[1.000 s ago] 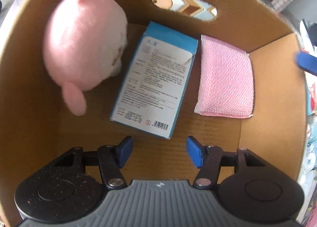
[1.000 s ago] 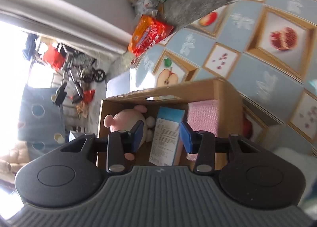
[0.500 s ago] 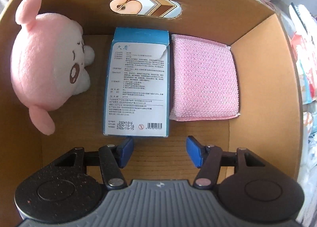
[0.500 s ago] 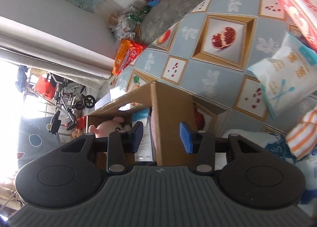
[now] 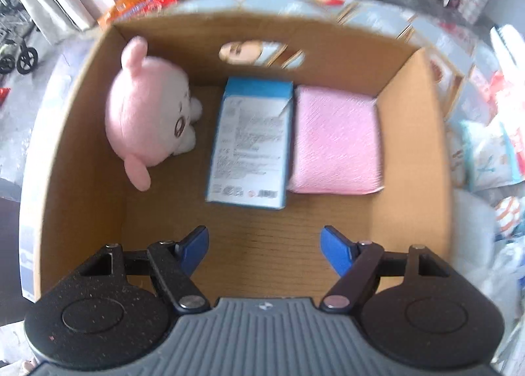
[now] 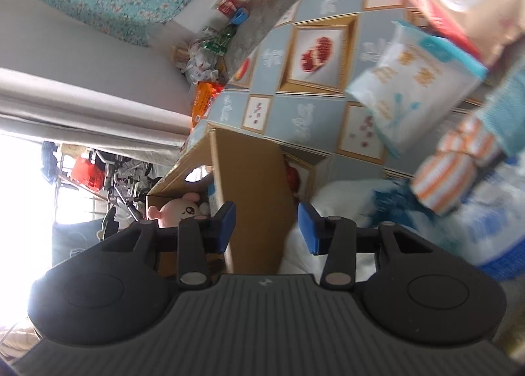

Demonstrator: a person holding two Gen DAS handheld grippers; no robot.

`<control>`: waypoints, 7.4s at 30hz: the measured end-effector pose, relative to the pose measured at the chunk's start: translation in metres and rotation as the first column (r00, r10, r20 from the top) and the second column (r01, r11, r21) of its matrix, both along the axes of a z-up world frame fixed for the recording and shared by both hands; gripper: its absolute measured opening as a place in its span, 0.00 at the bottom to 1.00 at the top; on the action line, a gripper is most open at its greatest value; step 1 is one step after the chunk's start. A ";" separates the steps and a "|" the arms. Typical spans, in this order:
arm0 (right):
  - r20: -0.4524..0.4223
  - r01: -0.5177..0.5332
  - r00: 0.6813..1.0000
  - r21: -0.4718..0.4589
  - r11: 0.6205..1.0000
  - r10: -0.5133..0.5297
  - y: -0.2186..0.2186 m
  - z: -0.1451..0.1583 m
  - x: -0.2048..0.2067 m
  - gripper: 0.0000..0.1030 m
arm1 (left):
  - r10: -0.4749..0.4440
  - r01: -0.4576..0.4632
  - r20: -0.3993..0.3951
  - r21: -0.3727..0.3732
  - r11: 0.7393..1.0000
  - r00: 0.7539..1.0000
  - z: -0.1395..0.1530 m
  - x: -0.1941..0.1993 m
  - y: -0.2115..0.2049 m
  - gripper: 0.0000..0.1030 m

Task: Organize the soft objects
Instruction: 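Move both tools back to the white cotton swab bag, then close the left tool on the cotton swab bag while the right tool grips it too, then lift and carry the cotton swab bag over the cardboard box, then open both tools to drop the cotton swab bag into the box, then move both tools back to the blue-and-white packet among the towels, then close the left tool on the blue packet while the right tool grips it too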

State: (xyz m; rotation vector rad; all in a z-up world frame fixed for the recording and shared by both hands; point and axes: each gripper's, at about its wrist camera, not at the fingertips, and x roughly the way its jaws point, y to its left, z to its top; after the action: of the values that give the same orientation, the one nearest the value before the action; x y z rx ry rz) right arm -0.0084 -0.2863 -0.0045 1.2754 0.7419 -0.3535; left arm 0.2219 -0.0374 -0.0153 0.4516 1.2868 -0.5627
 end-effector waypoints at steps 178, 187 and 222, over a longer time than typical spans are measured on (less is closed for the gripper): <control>-0.136 0.036 0.990 -0.016 0.999 -0.037 0.020 0.002 -0.095 0.45 | 0.012 0.007 0.080 -0.224 0.974 0.997 0.057 -0.056 -0.041 0.77; -0.177 0.197 0.966 0.034 0.980 -0.188 -0.019 -0.019 -0.170 0.45 | -0.275 0.286 0.079 -0.225 0.932 0.958 0.035 -0.141 -0.115 0.71; -0.238 0.513 0.858 0.411 0.753 -0.454 -0.061 -0.155 -0.171 0.69 | -0.933 0.932 0.011 0.046 0.360 0.360 -0.088 -0.266 -0.226 0.85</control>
State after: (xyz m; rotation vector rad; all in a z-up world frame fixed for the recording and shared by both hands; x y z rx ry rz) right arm -0.1791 -0.3472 -0.1600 1.9277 0.6041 -0.7165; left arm -0.0437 -0.2630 -0.1037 1.2672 0.8770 -1.5113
